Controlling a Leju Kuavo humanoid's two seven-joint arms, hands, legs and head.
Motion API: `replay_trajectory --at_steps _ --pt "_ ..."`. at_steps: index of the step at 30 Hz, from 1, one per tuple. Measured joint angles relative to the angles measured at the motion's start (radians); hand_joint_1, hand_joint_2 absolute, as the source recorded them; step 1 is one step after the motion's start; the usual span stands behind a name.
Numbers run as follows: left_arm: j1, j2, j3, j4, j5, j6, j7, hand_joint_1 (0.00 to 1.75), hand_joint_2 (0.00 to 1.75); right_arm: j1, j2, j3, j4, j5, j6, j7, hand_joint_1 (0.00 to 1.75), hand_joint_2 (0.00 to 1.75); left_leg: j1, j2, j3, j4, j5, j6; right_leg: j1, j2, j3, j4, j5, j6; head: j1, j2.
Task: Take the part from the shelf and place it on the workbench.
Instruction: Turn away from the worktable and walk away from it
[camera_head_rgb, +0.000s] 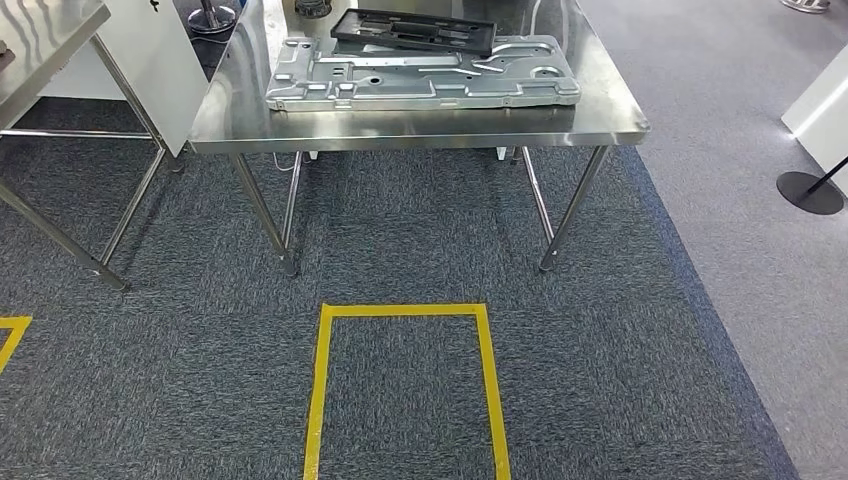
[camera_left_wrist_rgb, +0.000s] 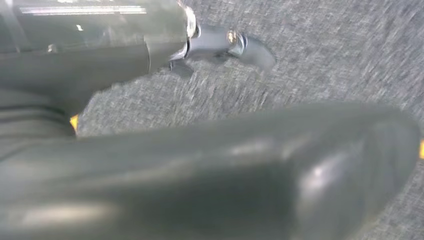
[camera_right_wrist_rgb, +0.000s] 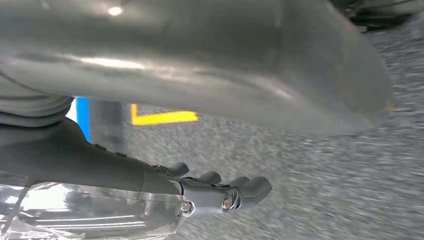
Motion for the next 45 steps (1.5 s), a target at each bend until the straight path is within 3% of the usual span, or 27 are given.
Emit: replay_trajectory --at_steps 1,2,4,6,10,12,14,15,16,17,18,20,22,24,27,31,35,44,45 --pt "0.0 0.0 0.0 0.0 0.0 0.001 0.004 0.0 0.44 0.0 0.0 -0.003 0.0 0.0 0.002 0.005 0.0 0.44 0.0 0.0 -0.01 0.005 0.004 -0.001 0.0 0.0 0.016 -0.003 0.002 0.0 0.0 0.0" --pt "0.0 0.0 0.0 0.0 -0.001 0.002 0.011 0.0 0.87 0.0 0.0 -0.005 0.0 0.001 0.002 0.011 0.0 0.87 0.0 0.0 -0.019 0.011 0.007 -0.003 -0.001 0.0 0.055 -0.051 0.021 -0.001 0.0 0.0" --pt "0.0 0.0 0.0 0.0 -0.004 0.005 0.026 0.0 1.75 -0.002 0.0 -0.007 0.0 0.003 0.004 0.024 0.0 1.75 -0.001 0.0 -0.031 0.024 0.01 -0.008 0.001 0.0 0.161 -0.207 0.065 -0.009 0.0 0.0" --pt "-0.002 0.0 0.0 0.0 -0.007 0.005 0.032 0.0 1.75 -0.004 0.0 -0.009 0.0 0.002 0.011 0.031 0.0 1.75 -0.005 0.0 -0.038 0.033 0.013 -0.016 0.005 0.0 0.213 -0.299 0.081 -0.022 0.0 0.0" --pt "-0.004 0.002 0.0 0.0 -0.008 0.002 0.033 0.0 1.75 -0.004 0.0 -0.018 0.0 0.0 0.021 0.032 0.0 1.75 -0.005 -0.003 -0.049 0.049 0.007 -0.038 0.004 -0.001 0.206 -0.314 0.095 -0.048 -0.002 0.0" --pt "-0.004 0.004 0.0 0.0 -0.008 0.002 0.033 0.0 1.75 -0.005 0.0 -0.02 0.0 0.0 0.022 0.032 0.0 1.75 -0.001 -0.006 -0.083 0.129 -0.05 -0.048 0.001 -0.003 0.199 -0.319 0.105 -0.06 -0.005 0.0" --pt "-0.004 0.004 0.0 0.0 -0.008 0.001 0.033 0.0 1.75 -0.005 0.0 -0.021 0.0 0.0 0.023 0.031 0.0 1.75 0.004 -0.007 -0.141 0.266 -0.124 -0.055 0.003 -0.003 0.187 -0.317 0.112 -0.065 -0.007 0.0" --pt "-0.003 0.004 0.0 0.0 -0.008 0.001 0.033 0.0 1.75 -0.004 0.0 -0.021 0.0 0.002 0.026 0.03 0.0 1.75 0.007 -0.007 -0.159 0.315 -0.142 -0.06 0.004 -0.003 0.181 -0.315 0.115 -0.065 -0.007 0.0" --pt "-0.002 0.004 0.0 0.0 -0.008 0.001 0.033 0.0 1.75 -0.003 0.0 -0.021 0.0 0.003 0.03 0.029 0.0 1.75 0.011 -0.007 -0.16 0.329 -0.141 -0.065 0.004 -0.003 0.176 -0.313 0.116 -0.065 -0.007 0.0" --pt "-0.002 0.004 0.0 0.0 -0.007 0.002 0.032 0.0 1.75 -0.003 0.0 -0.021 0.0 0.004 0.034 0.026 0.0 1.31 0.016 -0.007 -0.138 0.297 -0.12 -0.072 0.003 -0.003 0.172 -0.308 0.117 -0.065 -0.007 0.0" --pt "-0.002 0.005 0.0 0.0 -0.006 0.002 0.032 0.0 1.75 -0.003 0.0 -0.022 0.0 0.001 0.039 0.023 0.0 0.87 0.023 -0.007 -0.098 0.229 -0.088 -0.081 0.001 -0.002 0.167 -0.301 0.117 -0.063 -0.007 0.0" --pt "-0.004 0.003 0.0 0.0 -0.003 0.003 0.032 0.0 1.75 -0.003 -0.003 -0.024 -0.001 -0.013 0.049 0.008 0.0 0.87 0.034 -0.013 -0.021 0.089 -0.048 -0.093 0.002 0.002 0.157 -0.281 0.112 -0.056 -0.009 0.0" --pt "-0.006 0.0 0.0 0.0 -0.002 0.003 0.032 0.0 1.75 -0.004 -0.007 -0.027 -0.002 -0.026 0.055 -0.004 0.0 1.75 0.036 -0.022 0.001 0.038 -0.045 -0.092 0.006 0.005 0.15 -0.268 0.106 -0.048 -0.011 0.0" --pt "-0.006 0.0 0.0 0.0 -0.001 0.003 0.032 0.0 1.75 -0.004 -0.008 -0.028 -0.002 -0.03 0.056 -0.007 0.0 1.75 0.035 -0.025 0.0 0.038 -0.038 -0.083 0.007 0.006 0.15 -0.266 0.105 -0.046 -0.009 0.0" --pt "0.002 0.007 -0.013 0.0 0.022 -0.003 0.057 0.0 1.75 -0.003 -0.008 -0.038 -0.003 -0.071 0.075 -0.034 0.0 1.75 0.028 -0.022 -0.006 0.043 -0.032 -0.063 0.003 0.008 0.148 -0.271 0.114 -0.033 -0.002 0.0" --pt "0.015 0.02 -0.075 -0.001 0.085 -0.007 0.093 0.0 0.0 0.004 -0.007 -0.002 -0.006 -0.151 0.09 -0.048 0.0 1.75 0.02 -0.022 -0.009 0.046 -0.032 -0.055 -0.002 0.009 0.147 -0.276 0.12 -0.023 -0.001 0.0" --pt "0.027 0.028 -0.151 -0.005 0.144 -0.006 0.119 0.0 0.0 0.016 -0.008 0.056 -0.013 -0.227 0.098 -0.045 0.0 0.0 0.018 -0.022 -0.01 0.046 -0.032 -0.054 -0.003 0.009 0.147 -0.277 0.121 -0.022 -0.001 0.0" --pt "0.057 0.042 -0.354 -0.026 0.278 -0.004 0.177 0.0 0.0 0.046 -0.011 0.223 -0.041 -0.398 0.117 -0.033 0.0 0.0 0.019 -0.022 -0.01 0.046 -0.031 -0.054 -0.003 0.009 0.146 -0.277 0.122 -0.022 -0.001 0.0" --pt "0.06 0.043 -0.376 -0.028 0.294 -0.003 0.184 0.0 0.0 0.049 -0.012 0.241 -0.043 -0.419 0.12 -0.031 0.0 0.44 0.019 -0.022 -0.011 0.046 -0.031 -0.054 -0.002 0.009 0.146 -0.277 0.122 -0.021 -0.001 0.0"
